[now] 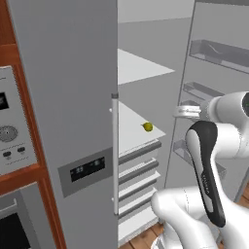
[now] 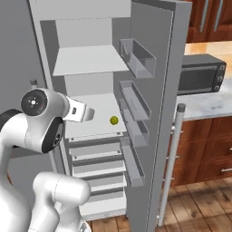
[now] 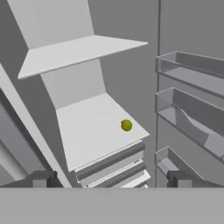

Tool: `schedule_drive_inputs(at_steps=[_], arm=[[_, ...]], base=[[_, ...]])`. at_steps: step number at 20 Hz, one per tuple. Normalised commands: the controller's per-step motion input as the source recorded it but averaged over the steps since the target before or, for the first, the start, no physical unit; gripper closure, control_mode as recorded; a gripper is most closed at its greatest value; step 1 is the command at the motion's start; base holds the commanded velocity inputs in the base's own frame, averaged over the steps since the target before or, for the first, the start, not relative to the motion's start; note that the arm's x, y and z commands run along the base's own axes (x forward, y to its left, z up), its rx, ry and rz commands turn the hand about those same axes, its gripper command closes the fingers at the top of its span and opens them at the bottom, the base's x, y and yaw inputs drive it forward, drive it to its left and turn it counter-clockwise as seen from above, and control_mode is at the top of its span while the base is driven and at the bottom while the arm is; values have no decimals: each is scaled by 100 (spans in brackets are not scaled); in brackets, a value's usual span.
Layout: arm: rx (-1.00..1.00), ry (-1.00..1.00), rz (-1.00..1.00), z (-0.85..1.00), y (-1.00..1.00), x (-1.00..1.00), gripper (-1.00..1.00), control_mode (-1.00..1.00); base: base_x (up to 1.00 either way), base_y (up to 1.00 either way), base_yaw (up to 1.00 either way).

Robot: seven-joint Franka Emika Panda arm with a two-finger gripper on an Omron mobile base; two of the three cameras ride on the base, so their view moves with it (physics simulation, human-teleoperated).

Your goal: Retrieve the peach and pear from the fridge and place them into the bowl on the dining table.

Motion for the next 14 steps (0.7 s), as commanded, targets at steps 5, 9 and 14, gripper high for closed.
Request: schedule_drive_inputs(at_steps=[5, 9, 14], arm=[[0, 0, 0, 0, 0, 0, -100, 100], [0, 0, 0, 0, 0, 0, -100, 100], [0, 0, 0, 0, 0, 0, -100, 100]], base=[[27, -24, 0], [32, -19, 6], [35, -11, 11]])
